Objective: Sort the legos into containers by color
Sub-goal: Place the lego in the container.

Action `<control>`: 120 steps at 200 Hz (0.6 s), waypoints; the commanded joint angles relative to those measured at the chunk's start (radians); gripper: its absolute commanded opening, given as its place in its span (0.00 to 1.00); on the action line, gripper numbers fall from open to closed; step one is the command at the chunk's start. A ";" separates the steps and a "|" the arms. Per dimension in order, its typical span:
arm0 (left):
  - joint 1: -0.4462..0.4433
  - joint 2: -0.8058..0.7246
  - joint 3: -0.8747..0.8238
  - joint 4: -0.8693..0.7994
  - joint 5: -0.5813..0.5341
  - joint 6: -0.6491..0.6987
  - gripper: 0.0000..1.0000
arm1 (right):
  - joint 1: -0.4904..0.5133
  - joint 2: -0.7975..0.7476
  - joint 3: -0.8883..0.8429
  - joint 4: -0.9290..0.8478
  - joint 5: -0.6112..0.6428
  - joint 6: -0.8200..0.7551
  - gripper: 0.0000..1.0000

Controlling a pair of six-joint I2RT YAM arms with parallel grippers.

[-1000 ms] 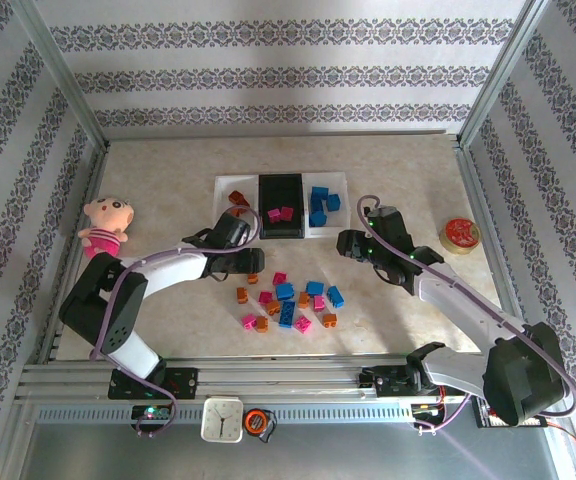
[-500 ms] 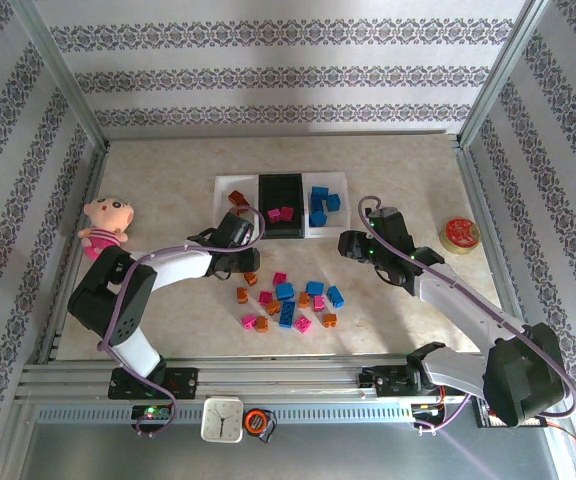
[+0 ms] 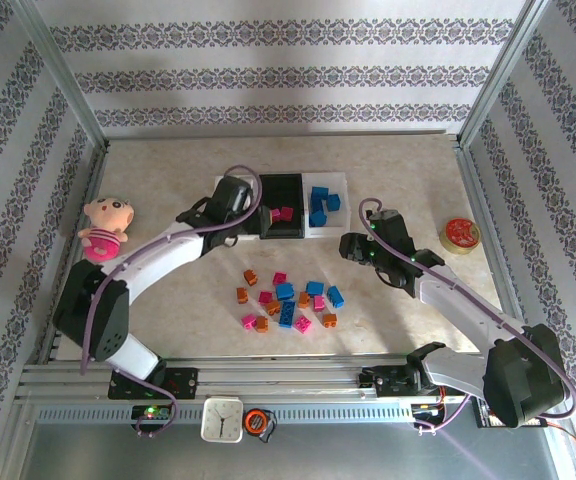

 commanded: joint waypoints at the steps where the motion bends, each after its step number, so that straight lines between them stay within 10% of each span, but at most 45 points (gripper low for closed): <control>1: -0.015 0.116 0.111 -0.055 -0.061 0.036 0.24 | -0.010 -0.020 -0.019 0.000 -0.009 0.006 0.59; 70: -0.008 0.442 0.477 -0.160 -0.150 0.089 0.25 | -0.010 -0.070 -0.038 -0.032 -0.012 0.002 0.60; 120: -0.006 0.420 0.532 -0.151 -0.080 0.067 0.66 | -0.010 -0.061 -0.026 -0.058 -0.042 -0.014 0.64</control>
